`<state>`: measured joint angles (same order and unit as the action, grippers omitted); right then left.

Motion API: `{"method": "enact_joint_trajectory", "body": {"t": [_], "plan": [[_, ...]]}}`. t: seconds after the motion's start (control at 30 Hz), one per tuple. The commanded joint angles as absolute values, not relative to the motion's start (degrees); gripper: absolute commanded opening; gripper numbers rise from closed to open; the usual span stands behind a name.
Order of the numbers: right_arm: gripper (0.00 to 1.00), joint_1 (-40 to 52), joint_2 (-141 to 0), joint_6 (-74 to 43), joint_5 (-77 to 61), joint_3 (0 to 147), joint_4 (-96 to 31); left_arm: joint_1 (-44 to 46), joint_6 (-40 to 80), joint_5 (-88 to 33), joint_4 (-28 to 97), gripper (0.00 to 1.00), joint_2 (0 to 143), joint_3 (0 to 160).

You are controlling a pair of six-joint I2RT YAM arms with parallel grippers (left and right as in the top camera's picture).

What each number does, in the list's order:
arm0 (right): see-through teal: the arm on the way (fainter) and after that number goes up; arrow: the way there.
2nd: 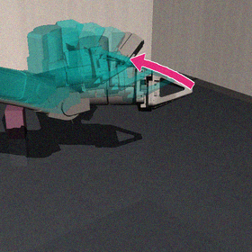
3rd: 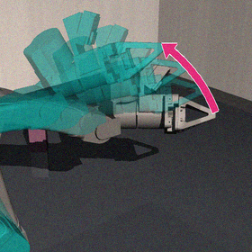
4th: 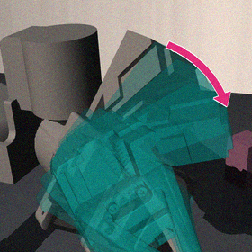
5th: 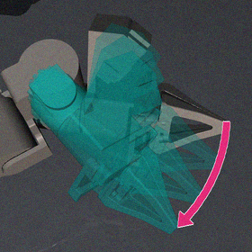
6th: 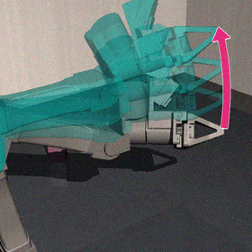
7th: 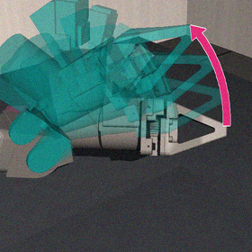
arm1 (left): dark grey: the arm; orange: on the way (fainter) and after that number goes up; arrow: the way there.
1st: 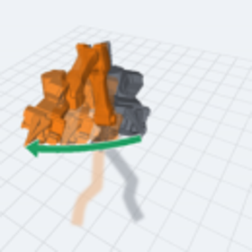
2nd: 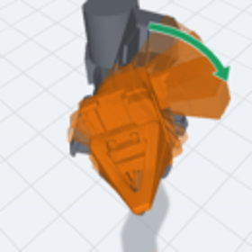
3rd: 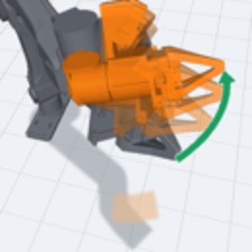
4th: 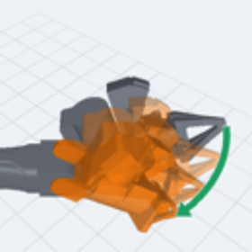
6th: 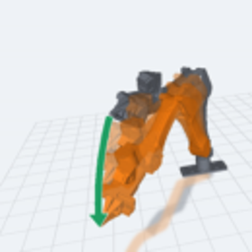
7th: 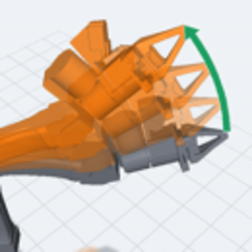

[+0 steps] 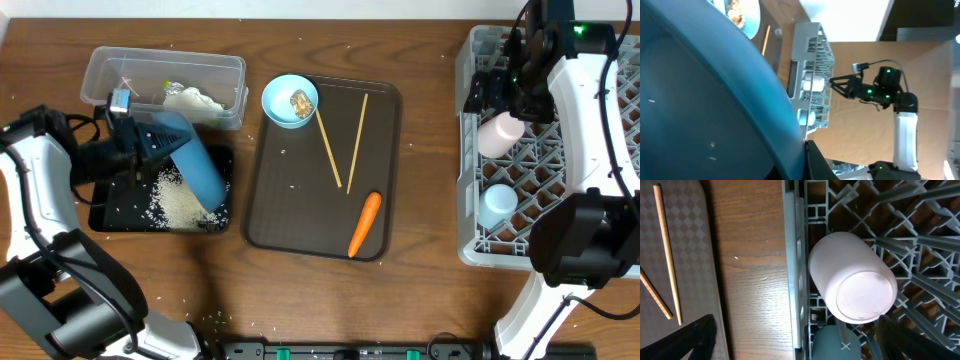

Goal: Sort waste into correct bins and load items into the dishwasher rack
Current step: 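Tilt the blue bowl to pour the rice onto the black tray, then set the empty blue bowl back on the brown tray and release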

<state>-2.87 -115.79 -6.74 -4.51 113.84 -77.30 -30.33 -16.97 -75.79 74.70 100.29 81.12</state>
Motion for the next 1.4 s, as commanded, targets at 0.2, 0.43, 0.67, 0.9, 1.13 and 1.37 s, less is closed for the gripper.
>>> {"method": "enact_joint_trajectory", "body": {"t": [0.2, 0.43, 0.67, 0.9, 1.13, 1.37], "plan": [[0.95, -2.6, -115.0, -6.4, -5.0, 114.5, -78.3, -32.6, -19.9, -86.0, 75.0, 0.06, 99.1, 81.0], [0.95, -2.6, -115.0, -6.3, -5.0, 114.5, -78.4, -34.4, -19.9, -86.8, 75.7, 0.06, 99.1, 81.0], [0.95, -2.6, -115.0, -6.4, -5.0, 114.5, -78.6, -34.4, -19.9, -89.8, 75.8, 0.06, 99.1, 81.0], [0.95, -2.6, -115.0, -6.4, -5.0, 114.5, -78.2, -32.4, -21.6, -87.1, 75.8, 0.06, 98.8, 81.0], [0.95, -2.6, -115.0, -6.4, -5.0, 114.5, -78.2, -21.4, -22.1, -76.1, 72.6, 0.06, 95.3, 81.5], [0.95, -2.6, -115.0, -6.4, -6.7, 114.5, -78.2, -3.5, -9.3, -52.3, 63.0, 0.06, 89.8, 82.4]]}}
